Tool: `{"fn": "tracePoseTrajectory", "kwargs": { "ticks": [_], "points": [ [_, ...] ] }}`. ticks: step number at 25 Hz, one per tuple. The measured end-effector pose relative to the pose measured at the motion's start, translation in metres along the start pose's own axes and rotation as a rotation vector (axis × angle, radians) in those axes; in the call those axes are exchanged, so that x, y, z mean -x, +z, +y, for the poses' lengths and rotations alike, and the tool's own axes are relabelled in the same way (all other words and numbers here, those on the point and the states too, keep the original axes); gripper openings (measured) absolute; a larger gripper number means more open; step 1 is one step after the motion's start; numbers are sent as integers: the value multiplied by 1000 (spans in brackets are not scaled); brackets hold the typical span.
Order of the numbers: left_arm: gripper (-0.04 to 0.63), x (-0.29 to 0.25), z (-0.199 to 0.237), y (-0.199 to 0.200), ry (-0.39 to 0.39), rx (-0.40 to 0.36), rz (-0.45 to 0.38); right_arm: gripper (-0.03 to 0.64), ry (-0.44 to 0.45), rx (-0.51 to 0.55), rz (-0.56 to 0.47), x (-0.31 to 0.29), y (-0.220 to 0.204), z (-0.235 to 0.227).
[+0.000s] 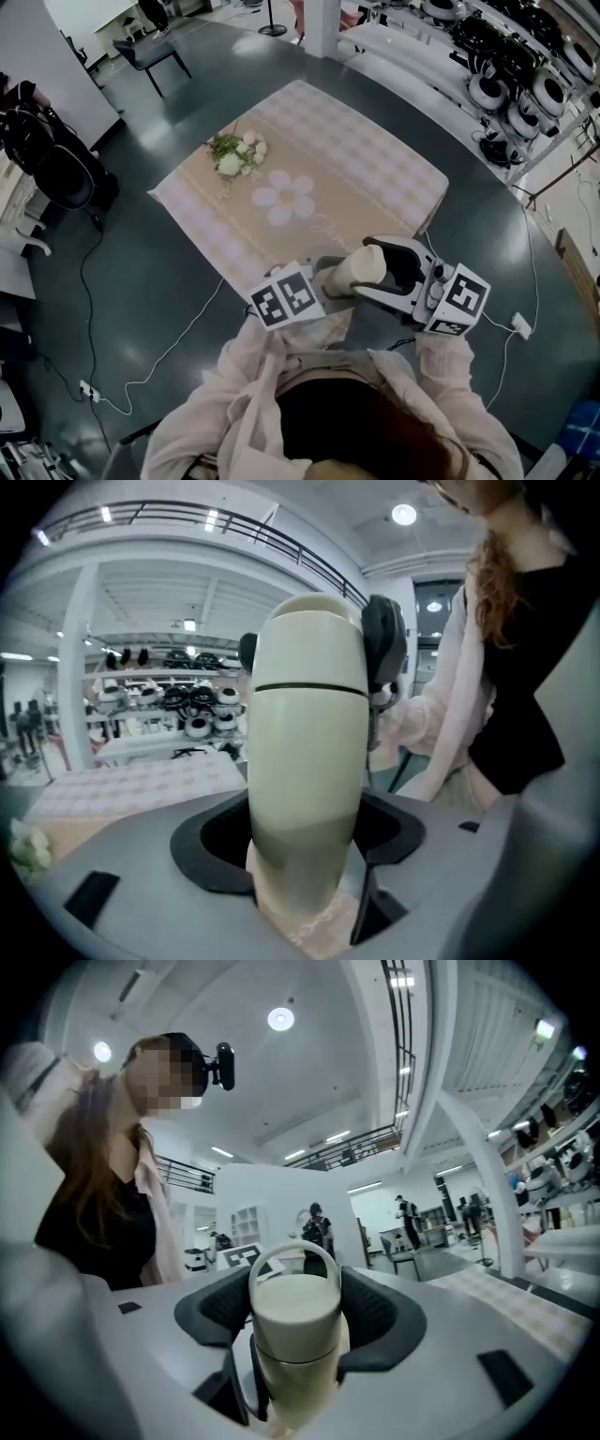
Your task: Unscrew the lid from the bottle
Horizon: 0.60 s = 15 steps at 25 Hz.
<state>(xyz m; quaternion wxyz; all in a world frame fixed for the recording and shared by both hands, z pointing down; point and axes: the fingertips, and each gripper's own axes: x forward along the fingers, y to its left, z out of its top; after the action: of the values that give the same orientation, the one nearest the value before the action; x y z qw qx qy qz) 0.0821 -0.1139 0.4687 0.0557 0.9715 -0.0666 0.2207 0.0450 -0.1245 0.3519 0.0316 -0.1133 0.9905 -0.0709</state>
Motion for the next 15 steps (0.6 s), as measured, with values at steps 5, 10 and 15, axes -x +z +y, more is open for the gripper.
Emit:
{"fn": "tracePoseTrajectory", "kwargs": {
  "ticks": [5,10,15],
  "points": [
    [314,6,-37,19,-274,-54,-84,304,359,-11,-75,9,20,34],
    [314,6,-15,14,-108,-11,-85,331,211,-33,-121,11,15,10],
    [314,5,31,5,235,84,-38,377,-252,-86,-119,9,11,-27]
  ]
}}
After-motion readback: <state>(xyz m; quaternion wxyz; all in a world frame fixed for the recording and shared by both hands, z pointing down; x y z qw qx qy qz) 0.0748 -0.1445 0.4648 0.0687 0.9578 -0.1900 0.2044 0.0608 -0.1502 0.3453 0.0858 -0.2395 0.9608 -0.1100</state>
